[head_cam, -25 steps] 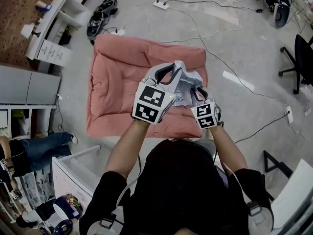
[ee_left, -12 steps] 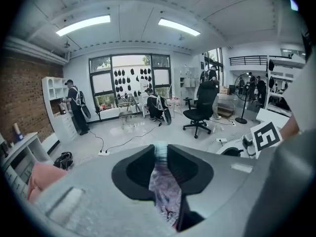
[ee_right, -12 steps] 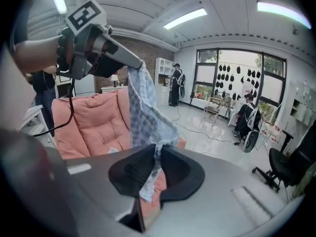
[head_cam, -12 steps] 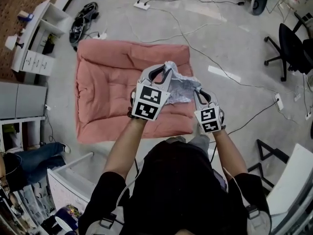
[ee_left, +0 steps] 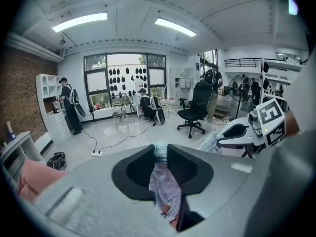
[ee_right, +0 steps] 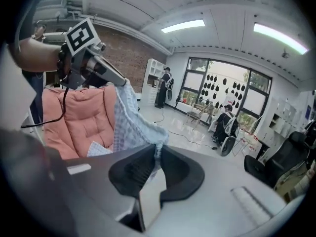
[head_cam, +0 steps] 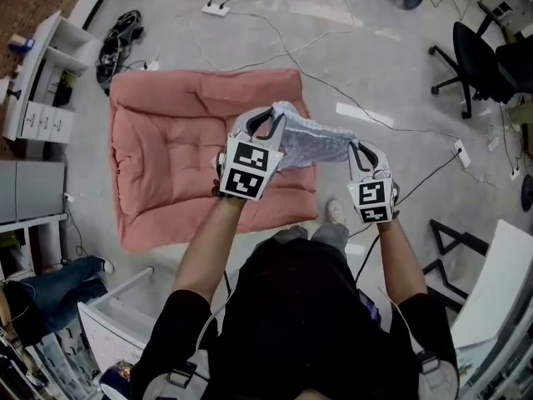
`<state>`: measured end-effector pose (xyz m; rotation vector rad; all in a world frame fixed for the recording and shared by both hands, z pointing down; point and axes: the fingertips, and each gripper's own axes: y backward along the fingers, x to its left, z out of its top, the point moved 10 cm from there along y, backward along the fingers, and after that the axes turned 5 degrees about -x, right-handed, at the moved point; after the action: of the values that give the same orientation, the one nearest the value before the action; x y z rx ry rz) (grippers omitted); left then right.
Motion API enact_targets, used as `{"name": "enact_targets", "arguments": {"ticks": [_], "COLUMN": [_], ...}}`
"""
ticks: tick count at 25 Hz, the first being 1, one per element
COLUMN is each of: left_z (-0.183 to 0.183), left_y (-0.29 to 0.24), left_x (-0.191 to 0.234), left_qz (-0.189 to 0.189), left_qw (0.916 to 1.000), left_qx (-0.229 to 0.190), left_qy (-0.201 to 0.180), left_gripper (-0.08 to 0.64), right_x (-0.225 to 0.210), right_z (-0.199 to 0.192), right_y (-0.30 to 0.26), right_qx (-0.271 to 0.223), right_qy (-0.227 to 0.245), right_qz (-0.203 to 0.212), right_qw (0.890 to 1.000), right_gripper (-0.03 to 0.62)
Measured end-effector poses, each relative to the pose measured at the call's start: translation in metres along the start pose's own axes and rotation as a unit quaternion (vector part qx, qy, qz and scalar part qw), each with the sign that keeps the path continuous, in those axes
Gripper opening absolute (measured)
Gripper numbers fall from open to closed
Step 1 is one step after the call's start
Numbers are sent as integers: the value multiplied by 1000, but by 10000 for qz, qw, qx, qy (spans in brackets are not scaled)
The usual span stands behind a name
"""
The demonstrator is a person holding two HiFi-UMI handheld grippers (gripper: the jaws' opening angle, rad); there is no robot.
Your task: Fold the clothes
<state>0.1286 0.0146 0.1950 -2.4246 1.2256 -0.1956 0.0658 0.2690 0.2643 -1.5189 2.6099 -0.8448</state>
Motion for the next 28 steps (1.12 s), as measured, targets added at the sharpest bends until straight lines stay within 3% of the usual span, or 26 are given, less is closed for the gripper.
{"name": "enact_targets", "arguments": {"ticks": [9,15,21,28], "left_z": [47,97,134,156], "left_y": [1,-3,-10,-28], "left_x": [-31,-85,-159,-248], "left_qz": [-115,-311,-552,-945], "left_qw": [9989,9957,9912,9871], "left_qx": [-430,-865,-1184,-1259], "left_qy": [-142,-116,-199,-277], "left_gripper": [84,84,84,84], "right_x": [-61,-112,-155,-196], "right_z": [37,51,38,2], "right_y": [50,117,192,271], "right_qx": [-653,-1056,-1162,-1092], "right_qy": [191,169,372,338], "right_qz": [-781,-1288,-1716,-2156], "right_qw": [9946,9859,9776,9698], "right_gripper": [38,37,37,37]}}
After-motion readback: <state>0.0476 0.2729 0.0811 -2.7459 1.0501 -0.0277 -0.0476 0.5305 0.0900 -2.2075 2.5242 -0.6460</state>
